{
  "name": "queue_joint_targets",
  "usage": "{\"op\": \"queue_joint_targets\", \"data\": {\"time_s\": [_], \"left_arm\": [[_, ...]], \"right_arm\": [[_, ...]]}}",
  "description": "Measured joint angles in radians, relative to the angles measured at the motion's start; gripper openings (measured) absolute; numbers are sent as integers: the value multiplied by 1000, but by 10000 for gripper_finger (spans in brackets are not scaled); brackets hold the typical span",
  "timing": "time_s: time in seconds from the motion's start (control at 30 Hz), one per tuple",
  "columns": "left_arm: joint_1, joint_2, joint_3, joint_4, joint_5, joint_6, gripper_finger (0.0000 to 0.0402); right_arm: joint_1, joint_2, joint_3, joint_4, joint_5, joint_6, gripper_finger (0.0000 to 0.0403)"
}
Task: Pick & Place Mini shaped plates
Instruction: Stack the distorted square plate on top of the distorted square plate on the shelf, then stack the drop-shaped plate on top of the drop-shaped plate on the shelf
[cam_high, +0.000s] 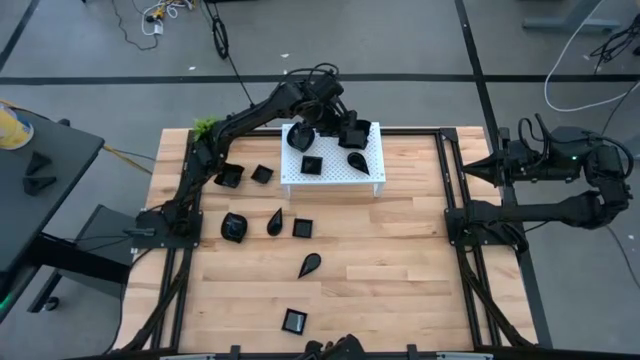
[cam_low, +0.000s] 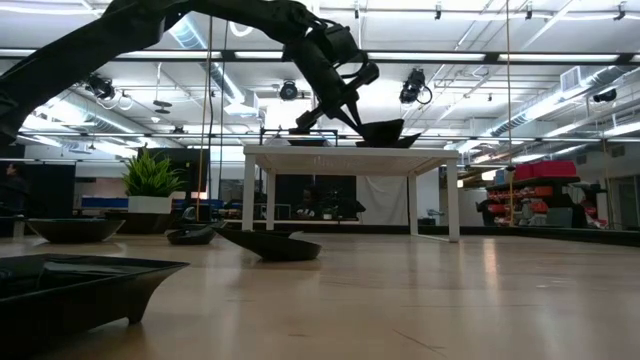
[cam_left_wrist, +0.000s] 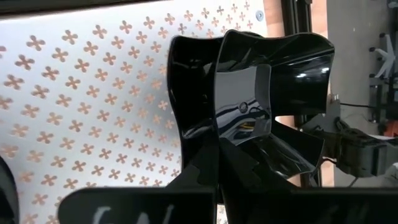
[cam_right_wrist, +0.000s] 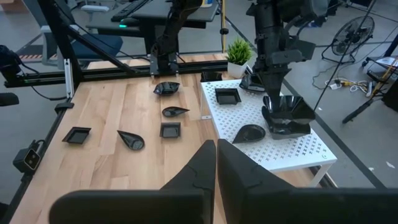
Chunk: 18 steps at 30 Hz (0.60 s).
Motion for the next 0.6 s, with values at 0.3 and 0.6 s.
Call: {"op": "queue_joint_targets", "data": {"time_s": [0.3,0.6], "left_arm": [[0,0,0,1,-9,0,39],[0,0,0,2,-2,27,73]], "right_arm": [[0,0,0,0,0,0,20],[0,0,0,0,0,0,20]]}}
